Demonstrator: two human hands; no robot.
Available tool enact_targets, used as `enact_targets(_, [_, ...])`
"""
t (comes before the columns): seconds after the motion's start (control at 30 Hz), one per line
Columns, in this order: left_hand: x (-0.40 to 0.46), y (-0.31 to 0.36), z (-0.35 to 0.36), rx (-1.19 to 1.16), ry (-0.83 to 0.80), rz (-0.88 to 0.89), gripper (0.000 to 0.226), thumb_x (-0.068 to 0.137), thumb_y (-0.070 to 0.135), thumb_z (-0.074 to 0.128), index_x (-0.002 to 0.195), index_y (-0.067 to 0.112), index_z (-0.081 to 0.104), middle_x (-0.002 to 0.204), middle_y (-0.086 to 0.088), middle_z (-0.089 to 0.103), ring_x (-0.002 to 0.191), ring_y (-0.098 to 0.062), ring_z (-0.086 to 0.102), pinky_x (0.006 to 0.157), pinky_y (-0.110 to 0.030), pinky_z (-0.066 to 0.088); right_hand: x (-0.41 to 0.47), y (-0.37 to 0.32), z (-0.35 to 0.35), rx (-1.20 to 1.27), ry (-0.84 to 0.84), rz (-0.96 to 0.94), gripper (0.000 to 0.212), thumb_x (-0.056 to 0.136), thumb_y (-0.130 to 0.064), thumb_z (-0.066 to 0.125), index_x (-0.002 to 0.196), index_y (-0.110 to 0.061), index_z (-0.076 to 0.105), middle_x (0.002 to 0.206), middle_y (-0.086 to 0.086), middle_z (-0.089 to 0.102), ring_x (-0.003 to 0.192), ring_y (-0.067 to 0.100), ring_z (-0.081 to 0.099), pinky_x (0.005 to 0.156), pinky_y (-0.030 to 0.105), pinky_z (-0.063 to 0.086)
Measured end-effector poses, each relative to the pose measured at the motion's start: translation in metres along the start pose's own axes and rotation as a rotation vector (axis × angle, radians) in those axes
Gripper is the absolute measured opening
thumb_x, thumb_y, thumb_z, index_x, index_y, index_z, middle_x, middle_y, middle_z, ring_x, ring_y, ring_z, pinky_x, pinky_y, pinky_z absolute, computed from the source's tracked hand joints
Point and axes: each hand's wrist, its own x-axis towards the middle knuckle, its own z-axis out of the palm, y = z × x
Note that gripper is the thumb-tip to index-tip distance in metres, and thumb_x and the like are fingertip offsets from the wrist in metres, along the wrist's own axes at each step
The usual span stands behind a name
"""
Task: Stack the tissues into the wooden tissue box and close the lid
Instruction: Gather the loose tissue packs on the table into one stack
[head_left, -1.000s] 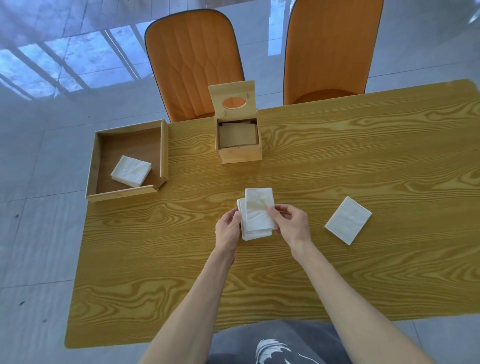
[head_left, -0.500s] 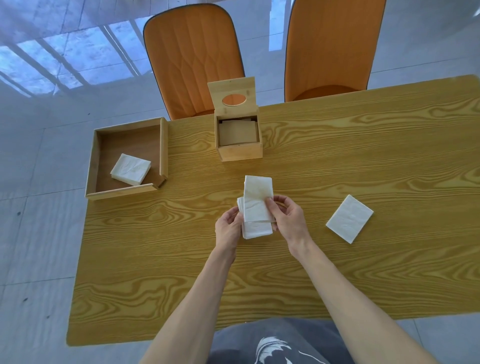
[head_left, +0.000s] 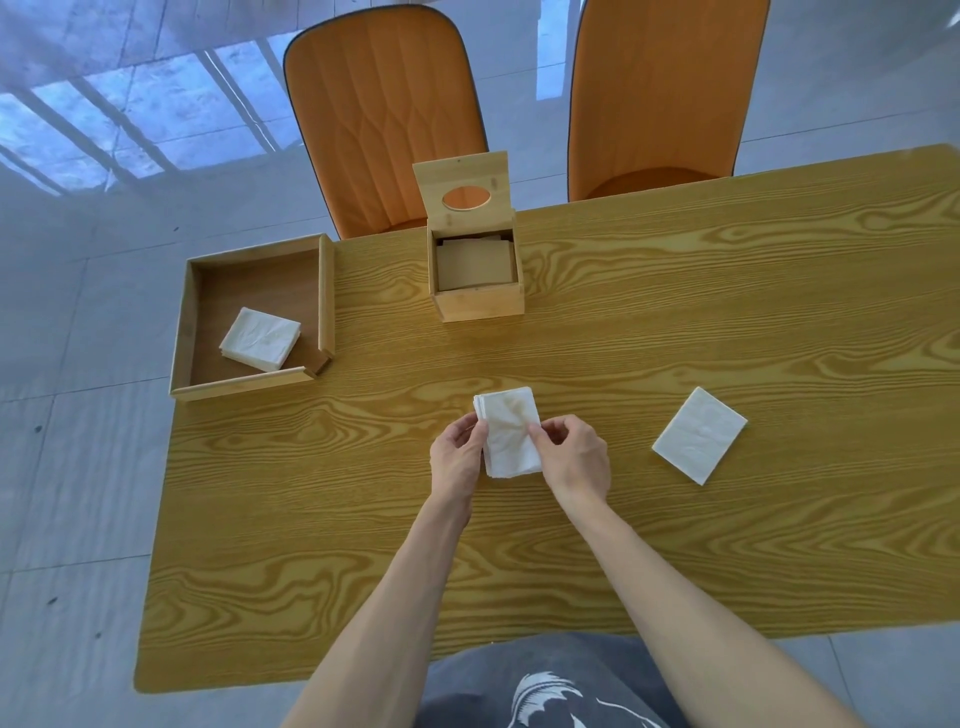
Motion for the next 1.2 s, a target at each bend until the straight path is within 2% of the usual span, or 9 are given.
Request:
enact_targets(0.1, [-0.002,0.000,-0.001,-0.019,-0.011,0.004,0.032,0.091,0.017,0.070,0.120,0.009,0.061,0.107,-0.006,0.073,0.100,-0.021,0.070,0.082,-0.031,0.058,0.002,0.001,0.004,0.062,-0.014,0.012,0.027,0.089,-0.042,0.069,0.095,-0.016,0.070,0.087,-0.004,0.072,0.082,0.017,0.069,0.073,0.038,0.059])
enact_targets(0.2, [-0.003,-0.001,-0.001,-0.017,-0.026,0.004,0.030,0.088,0.013,0.073,0.115,0.014,0.060,0.102,-0.001,0.073,0.095,-0.018,0.071,0.076,-0.025,0.058,0.000,0.000,0.004,0.072,-0.034,0.009,0.028,0.087,-0.045,0.070,0.092,-0.017,0.070,0.081,-0.007,0.070,0.075,0.017,0.070,0.068,0.042,0.061])
enact_targets(0.3, [-0.004,0.001,0.000,-0.002,-0.009,0.001,0.031,0.087,0.008,0.073,0.114,0.015,0.060,0.100,0.000,0.071,0.095,-0.018,0.070,0.075,-0.023,0.056,-0.002,-0.002,-0.001,-0.035,-0.037,-0.025,0.030,0.089,-0.046,0.067,0.099,-0.018,0.069,0.087,-0.011,0.066,0.081,0.012,0.064,0.070,0.034,0.056])
enact_targets(0.43, [-0.002,0.000,0.001,0.045,0.001,0.010,0.036,0.088,0.005,0.070,0.123,0.009,0.060,0.104,-0.003,0.071,0.092,-0.015,0.069,0.070,-0.020,0.054,0.001,0.002,-0.011,-0.062,0.003,-0.036,0.031,0.089,-0.044,0.067,0.107,-0.019,0.066,0.095,-0.008,0.069,0.085,0.013,0.063,0.070,0.031,0.050])
enact_targets(0.63, [-0.005,0.001,0.002,0.062,-0.009,0.006,0.035,0.091,0.006,0.067,0.124,0.012,0.058,0.102,0.001,0.069,0.089,-0.009,0.067,0.065,-0.018,0.052,0.016,0.025,-0.049,-0.050,0.223,0.118,0.032,0.098,-0.043,0.054,0.113,-0.017,0.066,0.107,-0.001,0.070,0.100,0.022,0.065,0.074,0.032,0.045])
enact_targets(0.77, [-0.010,0.000,0.005,0.044,0.008,0.029,0.034,0.092,0.008,0.067,0.124,0.012,0.059,0.109,-0.003,0.070,0.093,-0.012,0.069,0.063,-0.016,0.054,0.026,0.048,-0.076,-0.011,0.341,0.258,0.035,0.098,-0.040,0.052,0.123,-0.017,0.060,0.122,0.004,0.064,0.109,0.026,0.062,0.085,0.038,0.046])
enact_targets(0.97, [-0.016,-0.006,0.019,0.029,-0.034,0.009,0.030,0.089,0.009,0.070,0.118,0.014,0.061,0.115,-0.007,0.071,0.105,-0.022,0.069,0.090,-0.041,0.058,0.032,0.069,-0.093,0.013,0.430,0.380,0.052,0.095,-0.039,0.058,0.139,-0.015,0.046,0.139,0.010,0.046,0.118,0.033,0.055,0.097,0.044,0.043])
enact_targets(1.07, [-0.016,-0.009,0.028,0.049,-0.082,0.007,0.032,0.089,0.009,0.070,0.119,0.015,0.062,0.116,-0.008,0.071,0.105,-0.023,0.070,0.085,-0.038,0.058,0.033,0.075,-0.096,0.011,0.423,0.409,0.060,0.092,-0.043,0.061,0.140,-0.013,0.043,0.139,0.011,0.044,0.121,0.033,0.052,0.099,0.044,0.041])
enact_targets(1.2, [-0.017,-0.008,0.039,0.082,-0.120,0.009,0.035,0.090,0.009,0.070,0.123,0.013,0.061,0.114,-0.006,0.072,0.102,-0.021,0.070,0.080,-0.033,0.058,0.032,0.076,-0.098,-0.002,0.411,0.420,0.057,0.091,-0.044,0.063,0.137,-0.016,0.044,0.137,0.010,0.046,0.119,0.032,0.055,0.100,0.044,0.042])
